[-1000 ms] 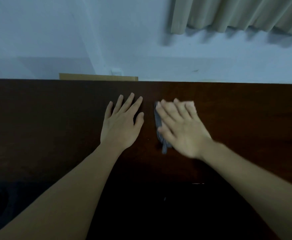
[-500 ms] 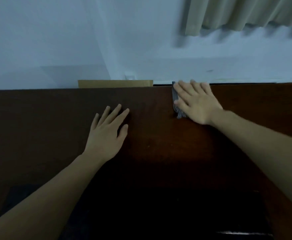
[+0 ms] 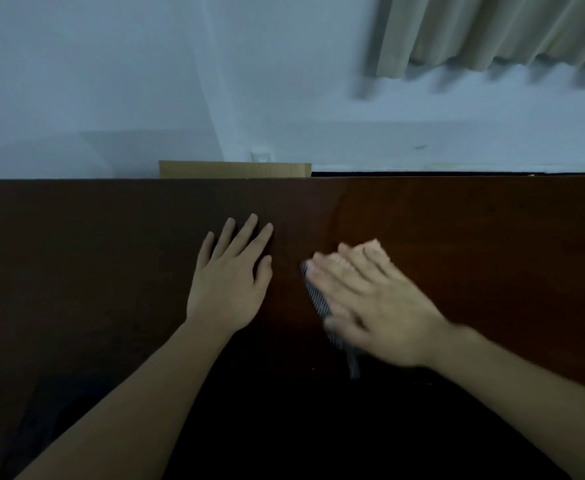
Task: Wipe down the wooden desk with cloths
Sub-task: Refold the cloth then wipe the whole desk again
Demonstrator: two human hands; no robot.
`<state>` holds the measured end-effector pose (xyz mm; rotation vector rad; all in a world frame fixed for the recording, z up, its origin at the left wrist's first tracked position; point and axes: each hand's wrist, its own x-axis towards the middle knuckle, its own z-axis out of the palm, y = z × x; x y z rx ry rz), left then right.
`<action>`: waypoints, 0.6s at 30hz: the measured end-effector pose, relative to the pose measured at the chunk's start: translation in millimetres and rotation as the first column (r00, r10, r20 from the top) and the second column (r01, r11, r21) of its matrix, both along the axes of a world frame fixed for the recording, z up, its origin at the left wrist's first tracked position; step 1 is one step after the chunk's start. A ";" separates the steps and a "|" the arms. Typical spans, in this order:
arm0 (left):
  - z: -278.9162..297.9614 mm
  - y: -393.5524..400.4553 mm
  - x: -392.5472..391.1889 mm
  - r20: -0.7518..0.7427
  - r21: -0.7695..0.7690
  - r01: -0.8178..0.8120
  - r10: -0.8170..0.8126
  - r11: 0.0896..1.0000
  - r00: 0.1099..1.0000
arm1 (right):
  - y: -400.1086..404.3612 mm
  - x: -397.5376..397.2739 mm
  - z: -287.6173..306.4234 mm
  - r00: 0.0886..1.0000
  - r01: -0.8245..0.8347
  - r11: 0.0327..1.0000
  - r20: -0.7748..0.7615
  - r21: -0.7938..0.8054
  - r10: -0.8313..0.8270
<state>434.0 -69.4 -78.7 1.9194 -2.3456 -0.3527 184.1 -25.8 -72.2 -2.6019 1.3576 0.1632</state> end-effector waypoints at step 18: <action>-1.8 -0.5 0.6 -0.017 -0.027 0.012 -0.012 1.000 1.000 | 42.4 22.2 5.0 0.999 0.040 0.997 -0.036 0.063 -0.038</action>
